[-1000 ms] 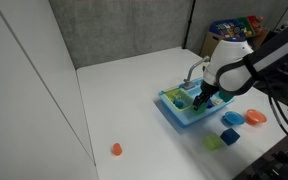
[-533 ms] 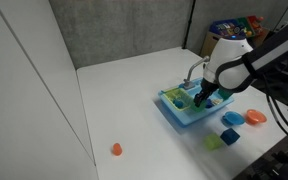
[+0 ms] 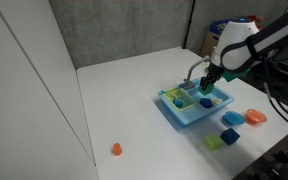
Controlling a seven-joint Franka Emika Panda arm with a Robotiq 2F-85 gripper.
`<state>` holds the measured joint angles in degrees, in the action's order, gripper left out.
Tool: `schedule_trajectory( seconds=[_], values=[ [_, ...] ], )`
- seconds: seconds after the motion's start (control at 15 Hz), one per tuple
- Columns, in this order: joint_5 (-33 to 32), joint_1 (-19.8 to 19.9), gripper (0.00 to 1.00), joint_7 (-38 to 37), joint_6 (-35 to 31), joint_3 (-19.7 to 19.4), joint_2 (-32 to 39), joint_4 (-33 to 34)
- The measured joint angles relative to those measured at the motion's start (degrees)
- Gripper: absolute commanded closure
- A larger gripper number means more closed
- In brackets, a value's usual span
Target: Put the green block into the toy sink
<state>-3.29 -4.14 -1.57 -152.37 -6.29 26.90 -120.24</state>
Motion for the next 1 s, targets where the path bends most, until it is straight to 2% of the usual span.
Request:
schedule_trajectory(
  seconds=[0.53,0.6,0.67,0.87,1.0],
  values=[
    [-1.06,2.0,0.72,-3.32,0.55,-3.66,4.98,4.17],
    [-1.06,2.32,0.22,-3.55,0.55,-4.07,5.71,4.52],
    [-1.06,2.61,0.21,-3.72,0.56,-4.42,6.37,4.79],
    [-1.06,3.08,0.01,-3.92,0.74,-5.09,7.38,5.14],
    [-1.06,3.15,0.0,-3.95,1.69,-5.12,7.29,5.48]
  ],
)
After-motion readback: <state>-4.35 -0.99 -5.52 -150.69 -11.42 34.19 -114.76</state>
